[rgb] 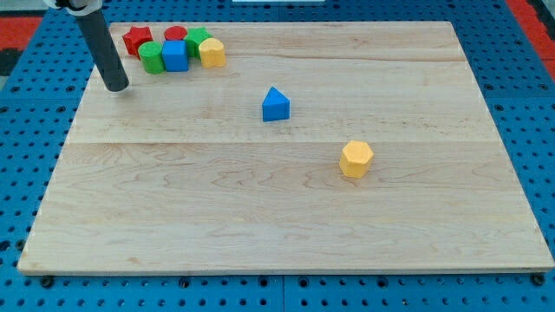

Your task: Push the triangle to the left of the yellow heart

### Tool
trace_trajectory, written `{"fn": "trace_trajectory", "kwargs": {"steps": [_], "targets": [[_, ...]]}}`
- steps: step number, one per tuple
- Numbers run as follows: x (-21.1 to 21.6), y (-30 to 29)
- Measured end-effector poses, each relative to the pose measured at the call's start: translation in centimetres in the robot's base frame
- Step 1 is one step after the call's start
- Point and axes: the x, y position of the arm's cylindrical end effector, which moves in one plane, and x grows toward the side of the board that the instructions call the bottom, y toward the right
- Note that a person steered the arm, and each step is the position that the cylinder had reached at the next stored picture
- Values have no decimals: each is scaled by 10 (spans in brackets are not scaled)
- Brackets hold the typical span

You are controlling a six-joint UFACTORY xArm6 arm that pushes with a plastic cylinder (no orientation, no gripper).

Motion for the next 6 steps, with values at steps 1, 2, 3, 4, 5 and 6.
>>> {"fn": "trace_trajectory", "kwargs": {"steps": [1,2,3,4,5,6], "targets": [[0,0],[20,41],[112,132],[119,234],[68,263],[9,188]]}}
